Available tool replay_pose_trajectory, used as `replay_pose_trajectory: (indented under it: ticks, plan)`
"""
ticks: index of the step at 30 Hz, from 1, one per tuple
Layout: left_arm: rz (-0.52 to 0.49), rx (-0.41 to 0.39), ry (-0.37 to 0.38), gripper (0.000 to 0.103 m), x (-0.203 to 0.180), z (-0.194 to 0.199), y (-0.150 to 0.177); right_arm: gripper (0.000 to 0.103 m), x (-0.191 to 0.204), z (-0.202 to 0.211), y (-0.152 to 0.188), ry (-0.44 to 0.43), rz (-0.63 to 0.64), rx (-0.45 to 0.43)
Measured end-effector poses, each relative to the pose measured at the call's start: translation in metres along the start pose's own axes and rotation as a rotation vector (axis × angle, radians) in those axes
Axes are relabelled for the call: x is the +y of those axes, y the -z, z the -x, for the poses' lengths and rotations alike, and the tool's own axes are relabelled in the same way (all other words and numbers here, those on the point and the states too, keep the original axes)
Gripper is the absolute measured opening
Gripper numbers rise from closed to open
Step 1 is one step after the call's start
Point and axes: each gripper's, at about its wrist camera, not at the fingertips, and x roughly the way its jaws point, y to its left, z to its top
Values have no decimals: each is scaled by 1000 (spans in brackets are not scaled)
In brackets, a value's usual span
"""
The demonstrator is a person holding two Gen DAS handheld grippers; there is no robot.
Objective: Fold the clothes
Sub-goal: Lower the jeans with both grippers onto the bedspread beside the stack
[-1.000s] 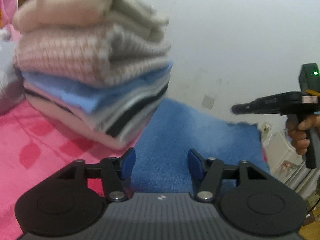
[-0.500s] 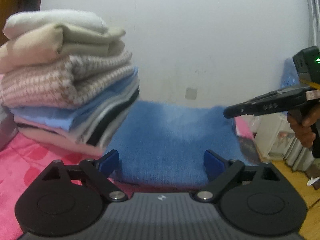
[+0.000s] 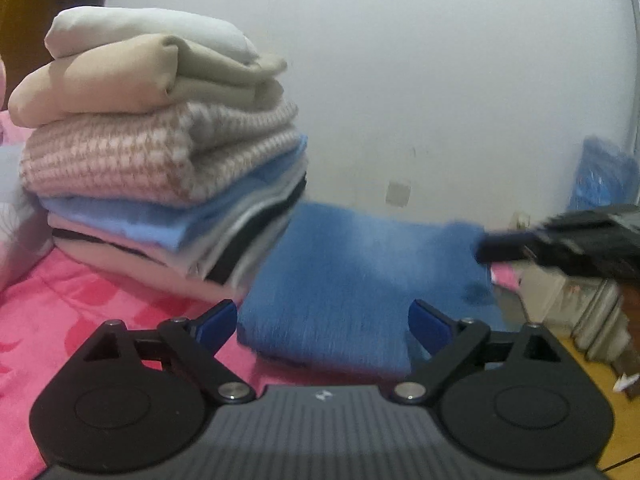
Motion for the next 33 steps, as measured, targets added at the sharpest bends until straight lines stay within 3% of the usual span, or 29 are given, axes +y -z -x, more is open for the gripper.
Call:
replay_pose_trajectory:
  ticks: [4, 7, 11, 13, 19, 23, 27, 29, 33]
  plan:
    - [41, 24, -10, 94, 3, -10, 1, 7, -59, -44, -24, 144, -99, 14]
    - [68, 49, -14, 93, 6, -20, 5, 5, -99, -62, -4, 164, -152, 129]
    - [101, 74, -11, 93, 13, -30, 9, 5, -100, -27, 32, 163, -34, 123]
    - [116, 76, 2, 93, 16, -31, 9, 7, -105, -12, 32, 210, -57, 131]
    - [89, 70, -18, 93, 6, -25, 7, 7, -84, -10, 0, 67, -108, -4]
    - [71, 74, -30, 93, 5, -21, 7, 7, -58, -39, 13, 42, -126, 102]
    - [75, 71, -18, 93, 13, -19, 10, 8, -45, 2, 45, 43, -237, 78]
    - [82, 68, -10, 93, 15, -18, 11, 7, -42, 20, 45, -18, -290, 67]
    - [110, 75, -31, 93, 14, -15, 12, 8, -24, 21, 23, 7, -212, -13]
